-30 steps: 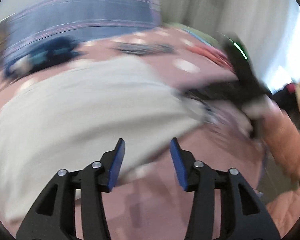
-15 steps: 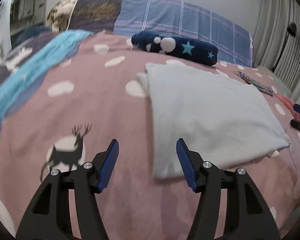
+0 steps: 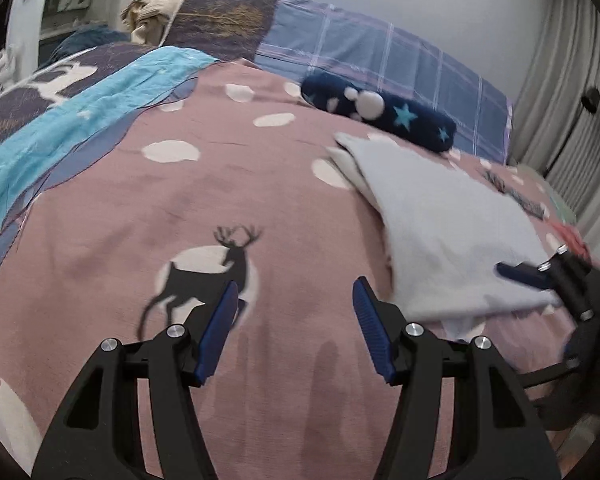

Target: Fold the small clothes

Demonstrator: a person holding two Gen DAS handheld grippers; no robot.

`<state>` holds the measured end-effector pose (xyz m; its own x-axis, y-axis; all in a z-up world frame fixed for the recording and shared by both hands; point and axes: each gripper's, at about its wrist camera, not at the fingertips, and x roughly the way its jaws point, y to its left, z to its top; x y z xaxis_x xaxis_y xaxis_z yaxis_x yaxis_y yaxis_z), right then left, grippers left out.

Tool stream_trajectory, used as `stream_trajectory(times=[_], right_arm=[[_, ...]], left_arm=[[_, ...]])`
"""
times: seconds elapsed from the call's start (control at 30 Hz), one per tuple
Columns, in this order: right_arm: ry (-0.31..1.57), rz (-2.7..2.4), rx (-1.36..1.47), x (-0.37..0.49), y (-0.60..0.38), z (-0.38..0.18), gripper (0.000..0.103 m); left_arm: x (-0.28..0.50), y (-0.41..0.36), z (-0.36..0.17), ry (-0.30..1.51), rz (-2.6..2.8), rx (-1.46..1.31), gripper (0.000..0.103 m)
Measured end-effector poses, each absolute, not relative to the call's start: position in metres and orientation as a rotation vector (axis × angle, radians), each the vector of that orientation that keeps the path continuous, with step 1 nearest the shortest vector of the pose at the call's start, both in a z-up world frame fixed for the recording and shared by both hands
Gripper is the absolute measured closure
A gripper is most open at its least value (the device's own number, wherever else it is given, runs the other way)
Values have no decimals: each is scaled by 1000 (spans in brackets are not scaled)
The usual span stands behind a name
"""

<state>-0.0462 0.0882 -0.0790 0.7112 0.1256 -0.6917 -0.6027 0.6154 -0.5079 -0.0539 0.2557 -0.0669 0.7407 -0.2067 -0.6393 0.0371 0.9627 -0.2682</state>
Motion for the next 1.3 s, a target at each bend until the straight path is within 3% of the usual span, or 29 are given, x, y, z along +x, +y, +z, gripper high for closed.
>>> stream_trajectory(times=[0.2, 0.47, 0.77, 0.83, 0.93, 1.13, 1.2, 1.23, 1.3], right_arm=[[596, 337, -814, -14, 118, -85, 30], [593, 349, -859, -34, 94, -82, 30], [557, 336, -921, -16, 129, -88, 29], [543, 323, -939, -14, 137, -89, 33], [623, 388, -874, -9, 137, -87, 66], [596, 365, -885, -8, 143, -90, 67], [581, 355, -891, -5, 146, -90, 67], [577, 353, -892, -3, 147, -91, 68], [598, 372, -869, 5, 145, -91, 92]], left_arm=[[-49, 275, -81, 753, -130, -365, 43], [-46, 290, -74, 698, -192, -430, 43], [40, 257, -63, 764, -501, -512, 43], [76, 245, -69, 821, -577, -531, 43], [124, 228, -87, 924, -646, -578, 43], [185, 205, -99, 971, -635, -624, 44], [194, 203, -99, 973, -628, -636, 63], [198, 201, -100, 983, -615, -631, 90], [204, 202, -101, 997, -607, -644, 95]])
